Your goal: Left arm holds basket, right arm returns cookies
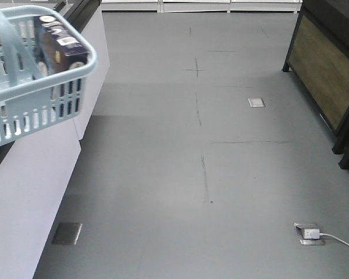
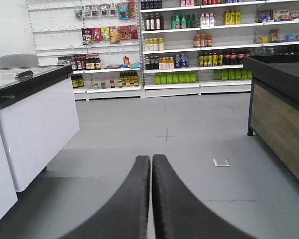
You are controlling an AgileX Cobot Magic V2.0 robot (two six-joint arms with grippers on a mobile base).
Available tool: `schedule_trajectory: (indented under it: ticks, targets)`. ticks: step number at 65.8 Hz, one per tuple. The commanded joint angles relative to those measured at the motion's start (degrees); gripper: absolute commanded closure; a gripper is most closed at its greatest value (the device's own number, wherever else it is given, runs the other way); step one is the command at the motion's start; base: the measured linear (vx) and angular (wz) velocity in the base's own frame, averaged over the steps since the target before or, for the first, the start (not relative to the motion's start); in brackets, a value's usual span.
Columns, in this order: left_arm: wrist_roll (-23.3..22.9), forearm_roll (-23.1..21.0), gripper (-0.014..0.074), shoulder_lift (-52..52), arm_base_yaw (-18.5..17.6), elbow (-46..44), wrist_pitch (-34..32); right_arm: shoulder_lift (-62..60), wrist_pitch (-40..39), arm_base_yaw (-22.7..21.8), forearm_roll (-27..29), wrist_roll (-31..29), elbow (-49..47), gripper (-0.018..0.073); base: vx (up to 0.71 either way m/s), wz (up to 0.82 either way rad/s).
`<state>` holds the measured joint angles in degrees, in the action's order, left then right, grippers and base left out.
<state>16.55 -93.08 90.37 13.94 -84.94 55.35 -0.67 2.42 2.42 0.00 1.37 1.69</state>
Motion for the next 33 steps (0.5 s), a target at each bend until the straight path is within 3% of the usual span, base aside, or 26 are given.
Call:
schedule_trajectory:
  ticks: [1, 9, 17, 25, 33]
  targets:
    - [2.3, -3.2, 0.0604, -3.0, -6.8, -2.2, 0.2, -0.6, -4.1, 0.0, 0.0, -0.1, 0.0, 0.0568, 0.0, 0.0]
    - [1.8, 2.2, 0.0604, -3.0, -15.7, -2.0, -0.7, -0.6, -4.1, 0.0, 0.0, -0.1, 0.0, 0.0568, 0.0, 0.0]
    - [1.7, 6.6, 0.0604, -3.0, -23.5, 0.6, -5.7, -0.6, -4.1, 0.0, 0.0, -0.1, 0.0, 0.0568, 0.0, 0.0]
    - [2.5, 4.9, 0.0604, -3.0, -30.2, 6.9, -9.7, -0.6, -4.1, 0.0, 0.0, -0.1, 0.0, 0.0568, 0.0, 0.0]
    - [7.9, -0.6, 0.0604, -2.8, -34.6, 15.2, -11.0, -0.6, -4.1, 0.0, 0.0, -0.1, 0.0, 0.0568, 0.0, 0.0]
